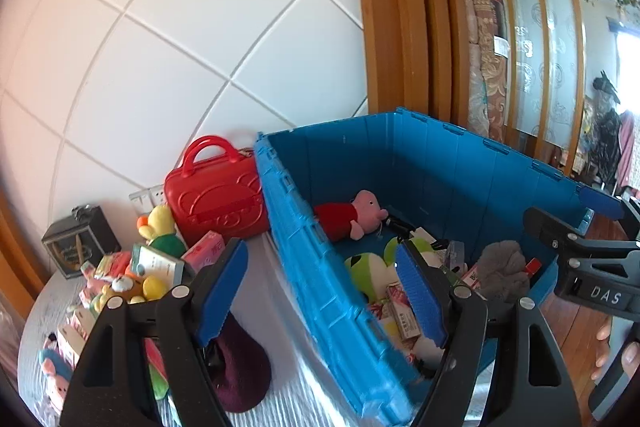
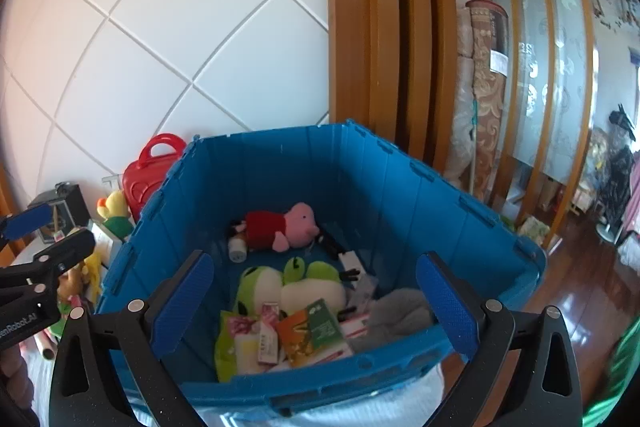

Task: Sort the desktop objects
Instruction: 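Move both empty tools back over the heap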

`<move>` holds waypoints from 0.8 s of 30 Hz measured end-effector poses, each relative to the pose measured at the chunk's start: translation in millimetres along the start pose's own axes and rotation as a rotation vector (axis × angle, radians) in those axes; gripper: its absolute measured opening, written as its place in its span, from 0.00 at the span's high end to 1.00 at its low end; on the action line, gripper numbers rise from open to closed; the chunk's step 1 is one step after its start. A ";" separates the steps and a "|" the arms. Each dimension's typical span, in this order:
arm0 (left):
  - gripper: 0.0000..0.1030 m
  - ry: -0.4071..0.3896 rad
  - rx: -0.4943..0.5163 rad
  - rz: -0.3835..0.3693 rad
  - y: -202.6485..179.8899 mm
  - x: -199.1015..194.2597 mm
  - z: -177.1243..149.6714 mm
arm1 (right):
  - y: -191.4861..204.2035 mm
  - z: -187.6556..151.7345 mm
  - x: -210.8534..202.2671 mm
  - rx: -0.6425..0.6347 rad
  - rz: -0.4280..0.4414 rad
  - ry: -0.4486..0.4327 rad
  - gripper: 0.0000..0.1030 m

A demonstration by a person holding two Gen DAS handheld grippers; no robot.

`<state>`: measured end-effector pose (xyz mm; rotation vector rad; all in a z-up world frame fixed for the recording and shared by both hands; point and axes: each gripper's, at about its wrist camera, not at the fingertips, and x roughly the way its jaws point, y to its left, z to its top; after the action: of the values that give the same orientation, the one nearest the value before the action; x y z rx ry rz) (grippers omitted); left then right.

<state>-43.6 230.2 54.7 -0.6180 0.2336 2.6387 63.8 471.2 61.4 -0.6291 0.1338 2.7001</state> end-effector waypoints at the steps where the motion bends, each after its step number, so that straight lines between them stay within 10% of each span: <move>1: 0.26 0.002 -0.011 0.009 5.8 -3.1 -4.4 | 1.1 -2.1 -2.1 0.007 0.001 0.002 0.00; 17: 0.26 0.095 -0.239 0.329 185.3 -41.0 -108.9 | 147.0 -12.0 -34.9 -0.081 0.299 -0.074 0.00; 24: 0.26 0.223 -0.361 0.514 288.8 -61.3 -185.7 | 244.0 -35.0 -12.6 -0.177 0.455 0.039 0.00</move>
<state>-47.3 -98.2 -62.9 -1.0999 -0.0327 3.1350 -1.5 234.4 38.0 -0.7829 0.0515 3.1644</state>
